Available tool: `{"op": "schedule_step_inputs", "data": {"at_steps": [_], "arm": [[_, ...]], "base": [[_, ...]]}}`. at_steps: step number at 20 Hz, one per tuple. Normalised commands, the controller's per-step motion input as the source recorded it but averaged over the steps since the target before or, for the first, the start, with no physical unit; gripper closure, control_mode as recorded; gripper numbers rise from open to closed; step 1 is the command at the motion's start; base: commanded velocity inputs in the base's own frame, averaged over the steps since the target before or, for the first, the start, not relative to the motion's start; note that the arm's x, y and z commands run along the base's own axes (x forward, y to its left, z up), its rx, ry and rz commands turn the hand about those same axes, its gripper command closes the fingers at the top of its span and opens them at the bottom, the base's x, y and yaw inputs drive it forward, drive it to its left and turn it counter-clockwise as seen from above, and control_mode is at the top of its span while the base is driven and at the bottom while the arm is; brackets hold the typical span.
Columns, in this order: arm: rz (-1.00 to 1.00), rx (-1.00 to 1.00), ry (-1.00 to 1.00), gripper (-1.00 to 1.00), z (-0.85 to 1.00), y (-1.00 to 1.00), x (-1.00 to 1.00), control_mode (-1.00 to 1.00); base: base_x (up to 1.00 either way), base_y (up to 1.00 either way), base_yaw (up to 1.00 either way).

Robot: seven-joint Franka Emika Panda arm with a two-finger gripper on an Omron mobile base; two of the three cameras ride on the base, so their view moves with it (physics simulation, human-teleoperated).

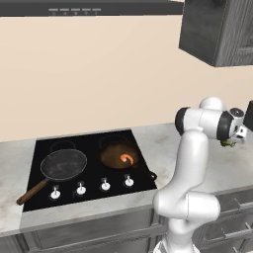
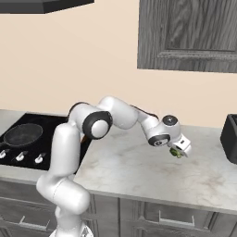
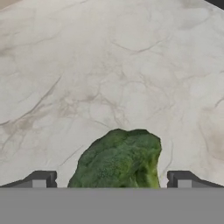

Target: Place both pans onto different burners. Then place the broccoli and the shrimp on different pans.

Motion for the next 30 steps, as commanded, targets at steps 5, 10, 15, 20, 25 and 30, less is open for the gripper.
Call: {"op": "schedule_step_inputs", "data": {"at_steps": [5, 10, 15, 20, 25, 30], "arm": [[0.0, 0.0, 0.0, 1.0, -0.27, 0.0, 0.12, -1.0], [0.0, 0.0, 0.0, 1.0, -0.05, 0.0, 0.07, -1.0], [0.02, 0.0, -0.02, 1.0, 0.06, 0.04, -0.09, -1.0], [0.03, -0.01, -0.13, 1.0, 0.5, 0.38, -0.48, -1.0], [0.0, -0.05, 0.0, 1.0, 0.65, 0.61, -0.6, -1.0], [0.02, -0.11, 0.0, 1.0, 0.7, 0.72, -0.57, -1.0]], "base": [[0.0, 0.0, 0.0], [0.0, 0.0, 0.0], [0.0, 0.0, 0.0], [0.0, 0.0, 0.0], [0.0, 0.0, 0.0], [0.0, 0.0, 0.0]]}}
